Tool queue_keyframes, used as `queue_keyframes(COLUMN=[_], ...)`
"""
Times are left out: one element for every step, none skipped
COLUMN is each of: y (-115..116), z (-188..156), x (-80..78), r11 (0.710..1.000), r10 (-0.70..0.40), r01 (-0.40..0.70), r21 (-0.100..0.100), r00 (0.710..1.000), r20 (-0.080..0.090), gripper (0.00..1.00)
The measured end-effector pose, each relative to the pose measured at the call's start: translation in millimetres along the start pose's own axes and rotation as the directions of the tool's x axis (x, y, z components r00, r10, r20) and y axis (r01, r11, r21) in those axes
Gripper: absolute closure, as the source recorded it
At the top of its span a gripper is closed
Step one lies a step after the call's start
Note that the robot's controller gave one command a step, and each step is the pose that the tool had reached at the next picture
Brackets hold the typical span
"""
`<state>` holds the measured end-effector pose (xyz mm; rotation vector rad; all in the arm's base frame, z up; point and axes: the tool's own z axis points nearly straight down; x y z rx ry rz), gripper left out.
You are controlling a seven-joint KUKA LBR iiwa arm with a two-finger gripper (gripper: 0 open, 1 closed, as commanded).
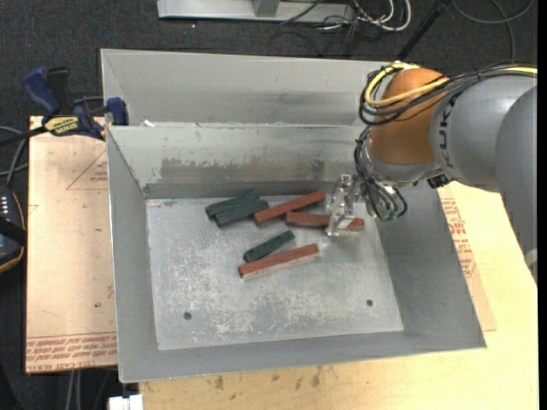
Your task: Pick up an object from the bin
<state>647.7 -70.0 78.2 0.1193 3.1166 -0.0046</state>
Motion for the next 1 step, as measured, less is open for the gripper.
queue_keyframes(y=[22.9], z=[-166.7], x=[-1.6], r11=[0.998], r10=[-0.059], r01=[0.059], r21=[-0.004], r00=[0.998], r20=[-0.013], gripper=[1.0])
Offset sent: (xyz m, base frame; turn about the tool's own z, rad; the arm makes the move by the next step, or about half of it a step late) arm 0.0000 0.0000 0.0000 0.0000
